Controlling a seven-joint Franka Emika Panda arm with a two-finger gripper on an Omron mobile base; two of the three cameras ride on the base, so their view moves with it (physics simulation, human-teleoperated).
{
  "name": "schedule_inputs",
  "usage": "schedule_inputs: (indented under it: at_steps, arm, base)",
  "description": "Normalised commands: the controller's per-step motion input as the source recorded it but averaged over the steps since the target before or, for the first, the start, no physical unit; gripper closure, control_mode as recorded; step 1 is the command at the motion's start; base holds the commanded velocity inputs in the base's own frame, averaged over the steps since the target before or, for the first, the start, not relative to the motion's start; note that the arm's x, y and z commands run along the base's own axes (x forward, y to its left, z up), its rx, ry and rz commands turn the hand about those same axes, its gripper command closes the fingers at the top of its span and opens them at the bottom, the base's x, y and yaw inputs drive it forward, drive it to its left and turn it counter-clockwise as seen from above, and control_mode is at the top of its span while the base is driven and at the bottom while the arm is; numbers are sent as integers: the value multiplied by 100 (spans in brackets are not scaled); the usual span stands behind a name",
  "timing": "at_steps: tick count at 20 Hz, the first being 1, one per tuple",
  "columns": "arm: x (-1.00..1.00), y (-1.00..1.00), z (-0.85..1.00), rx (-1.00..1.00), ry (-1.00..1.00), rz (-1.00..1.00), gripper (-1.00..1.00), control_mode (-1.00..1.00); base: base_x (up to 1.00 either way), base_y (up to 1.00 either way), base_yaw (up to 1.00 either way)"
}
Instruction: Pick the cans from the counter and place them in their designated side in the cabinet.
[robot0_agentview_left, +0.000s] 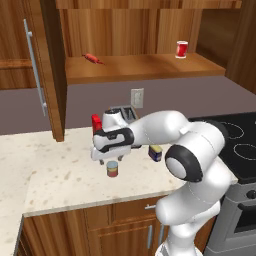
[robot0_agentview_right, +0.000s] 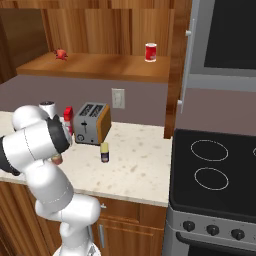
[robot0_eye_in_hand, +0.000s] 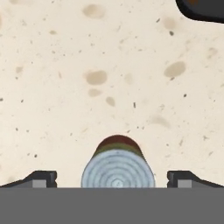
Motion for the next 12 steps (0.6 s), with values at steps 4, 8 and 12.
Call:
schedule_inputs:
  at_steps: [4, 8, 12]
  arm:
    - [-1, 0, -12, 0, 0, 0, -100, -100]
    - [-1, 0, -12, 0, 0, 0, -100, -100]
    - [0, 0, -13, 0, 0, 0, -100, -100]
  base:
    - [0, 0, 0]
    - [0, 0, 0]
    - [0, 0, 0]
